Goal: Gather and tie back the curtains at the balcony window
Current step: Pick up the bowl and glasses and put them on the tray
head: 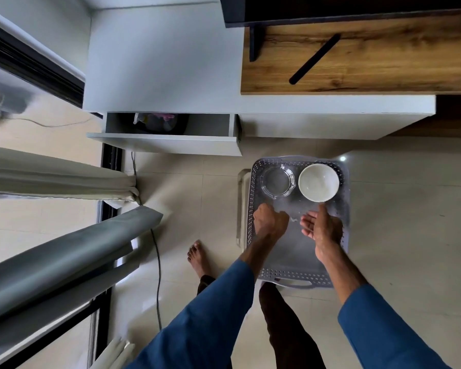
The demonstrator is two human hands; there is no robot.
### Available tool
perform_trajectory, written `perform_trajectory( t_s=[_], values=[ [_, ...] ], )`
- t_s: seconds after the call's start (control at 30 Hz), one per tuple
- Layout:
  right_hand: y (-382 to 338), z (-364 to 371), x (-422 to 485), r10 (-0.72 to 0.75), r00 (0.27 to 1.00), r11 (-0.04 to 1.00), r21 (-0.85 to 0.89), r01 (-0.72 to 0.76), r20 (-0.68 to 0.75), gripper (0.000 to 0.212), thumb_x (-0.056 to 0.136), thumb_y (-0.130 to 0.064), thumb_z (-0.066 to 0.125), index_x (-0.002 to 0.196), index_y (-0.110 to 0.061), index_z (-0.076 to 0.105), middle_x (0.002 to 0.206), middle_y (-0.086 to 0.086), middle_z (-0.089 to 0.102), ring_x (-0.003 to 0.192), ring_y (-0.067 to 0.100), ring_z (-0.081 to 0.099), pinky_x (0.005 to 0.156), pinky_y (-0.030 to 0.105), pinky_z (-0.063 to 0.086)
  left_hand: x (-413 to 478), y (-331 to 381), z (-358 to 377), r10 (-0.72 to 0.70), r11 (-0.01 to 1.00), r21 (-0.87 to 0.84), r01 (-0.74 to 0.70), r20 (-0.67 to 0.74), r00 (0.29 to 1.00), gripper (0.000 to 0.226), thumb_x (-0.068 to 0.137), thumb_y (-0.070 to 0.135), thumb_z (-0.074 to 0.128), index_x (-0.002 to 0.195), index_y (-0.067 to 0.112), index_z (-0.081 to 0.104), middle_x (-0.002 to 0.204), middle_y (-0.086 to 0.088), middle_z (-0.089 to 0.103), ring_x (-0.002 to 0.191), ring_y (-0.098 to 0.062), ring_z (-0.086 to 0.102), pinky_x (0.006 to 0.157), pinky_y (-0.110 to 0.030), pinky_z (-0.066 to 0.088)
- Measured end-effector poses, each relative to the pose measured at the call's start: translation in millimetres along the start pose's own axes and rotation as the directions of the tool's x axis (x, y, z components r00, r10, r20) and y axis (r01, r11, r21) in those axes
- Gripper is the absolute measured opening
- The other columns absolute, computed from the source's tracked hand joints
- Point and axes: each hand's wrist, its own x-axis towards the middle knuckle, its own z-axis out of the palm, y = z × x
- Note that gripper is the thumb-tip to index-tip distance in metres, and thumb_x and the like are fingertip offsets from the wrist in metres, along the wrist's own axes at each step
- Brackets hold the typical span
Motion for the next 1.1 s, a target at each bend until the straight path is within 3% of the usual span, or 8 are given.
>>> perform_trajectory(
  t_s=[0.1,0.33,0.47,0.57,0.67,0.83,0.97,1.1],
  values=[
    [13.8,6.8,-28.4,-0.041,0.999,0.995,-0.091,0.038,-0.025,0.037,0.097,-0.030,0.053,0.095,-0.001,0.076,0.081,0.010,0.074,0.062,0.017,0.066,0.053,0.026,0.048,-14.4,-18.6,-23.4,0.064,0.997,0.043,-0.066,0.047,0.997,0.014,0.073,0.009,0.054,0.063,0.002,0.061,0.056,-0.005,0.053,0.053,-0.024,0.049,0.051,-0.030,0.042],
    [22.4,53.4,-130.4,-0.180,0.982,0.904,-0.385,0.189,0.060,0.025,0.080,-0.029,0.063,0.066,-0.012,0.074,0.068,0.006,0.076,0.063,0.019,0.071,0.064,0.037,0.056,-51.0,-81.9,-125.3,0.098,0.994,-0.069,-0.090,0.126,0.987,0.025,0.071,0.020,0.052,0.082,0.014,0.075,0.081,-0.004,0.077,0.077,-0.021,0.073,0.074,-0.033,0.060],
    [20.8,98.9,-190.0,-0.278,0.946,0.802,-0.503,0.323,0.166,0.033,0.075,-0.034,0.066,0.064,-0.003,0.068,0.058,0.010,0.067,0.054,0.019,0.057,0.054,0.027,0.043,-60.1,-145.0,-199.5,0.018,0.998,-0.065,-0.012,0.092,0.996,0.013,0.080,0.018,0.060,0.080,0.022,0.073,0.085,-0.001,0.077,0.079,-0.018,0.073,0.078,-0.035,0.061],
    [23.5,142.8,-225.2,-0.283,0.921,0.745,-0.544,0.386,0.266,0.021,0.083,-0.030,0.072,0.072,-0.013,0.074,0.064,0.000,0.071,0.062,0.020,0.067,0.054,0.028,0.050,-23.6,-220.7,-226.6,-0.113,0.987,-0.104,0.119,0.061,0.992,0.020,0.061,0.042,0.054,0.064,0.028,0.067,0.077,0.002,0.076,0.075,-0.023,0.073,0.076,-0.041,0.062],
    [33.2,195.5,-250.3,-0.263,0.896,0.689,-0.580,0.434,0.358,0.015,0.082,-0.028,0.076,0.077,-0.014,0.075,0.067,0.003,0.075,0.067,0.024,0.070,0.067,0.039,0.058,-30.9,-227.2,-292.6,-0.116,0.990,-0.076,0.122,0.080,0.990,0.015,0.073,0.024,0.059,0.074,0.018,0.073,0.085,-0.005,0.077,0.087,-0.025,0.072,0.075,-0.025,0.052],
    [54.9,279.9,-277.3,-0.206,0.855,0.614,-0.617,0.491,0.476,0.010,0.082,-0.027,0.074,0.076,-0.019,0.073,0.062,0.001,0.073,0.060,0.019,0.069,0.067,0.045,0.060,-14.9,-225.4,-379.3,-0.086,0.990,-0.107,0.089,0.034,0.996,0.018,0.080,0.011,0.061,0.087,0.011,0.077,0.093,-0.007,0.077,0.093,-0.021,0.071,0.087,-0.030,0.055],
    [53.7,340.4,-298.7,-0.170,0.827,0.583,-0.622,0.523,0.536,0.008,0.084,-0.021,0.072,0.079,-0.016,0.075,0.064,-0.001,0.075,0.066,0.018,0.075,0.062,0.037,0.059,35.5,-240.8,-416.0,-0.081,0.979,-0.184,0.083,0.017,0.997,0.018,0.064,0.027,0.050,0.067,0.026,0.067,0.082,-0.001,0.077,0.081,-0.023,0.073,0.079,-0.039,0.061],
    [40.1,390.7,-304.8,-0.150,0.797,0.601,-0.586,0.543,0.585,0.006,0.090,-0.014,0.069,0.090,-0.013,0.074,0.075,0.003,0.078,0.062,0.012,0.073,0.053,0.025,0.051,56.6,-220.5,-459.2,-0.065,0.978,-0.201,0.058,-0.029,0.997,0.016,0.073,0.017,0.056,0.072,0.020,0.071,0.079,-0.002,0.077,0.077,-0.023,0.074,0.077,-0.038,0.061]
  ],
)
